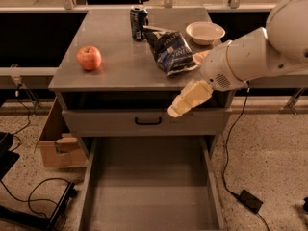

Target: Place apple into middle drawer

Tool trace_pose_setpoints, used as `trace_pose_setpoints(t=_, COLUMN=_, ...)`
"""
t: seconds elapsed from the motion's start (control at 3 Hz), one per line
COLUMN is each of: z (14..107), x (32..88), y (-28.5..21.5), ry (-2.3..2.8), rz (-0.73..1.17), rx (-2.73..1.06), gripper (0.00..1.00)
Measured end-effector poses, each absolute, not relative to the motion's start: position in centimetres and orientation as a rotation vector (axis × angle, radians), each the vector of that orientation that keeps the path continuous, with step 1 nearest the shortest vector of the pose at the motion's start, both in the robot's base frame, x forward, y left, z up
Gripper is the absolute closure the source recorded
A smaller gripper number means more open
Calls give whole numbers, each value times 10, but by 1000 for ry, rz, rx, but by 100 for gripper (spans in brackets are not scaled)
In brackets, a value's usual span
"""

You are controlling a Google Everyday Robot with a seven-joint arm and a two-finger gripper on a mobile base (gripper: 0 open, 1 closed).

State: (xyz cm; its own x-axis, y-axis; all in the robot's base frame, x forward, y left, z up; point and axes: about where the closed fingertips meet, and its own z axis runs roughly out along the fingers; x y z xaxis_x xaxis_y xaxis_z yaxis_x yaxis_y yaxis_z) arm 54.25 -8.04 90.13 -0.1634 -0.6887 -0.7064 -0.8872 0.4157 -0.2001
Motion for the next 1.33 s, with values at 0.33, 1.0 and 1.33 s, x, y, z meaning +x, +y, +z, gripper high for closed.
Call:
trace_pose_setpoints(t=0.33, z=901, x=543, y=-79, ry=1917, rz=336, rx=-1339, gripper=0)
trace_pose_setpoints(t=1.0, z=889, x=598, y=6, ry=1698, rz=496, rx=-1308, gripper=0)
trace_pose_setpoints(t=1.33, z=891, x=618, y=47, ry=1571, rz=565, rx=-1285, gripper=0)
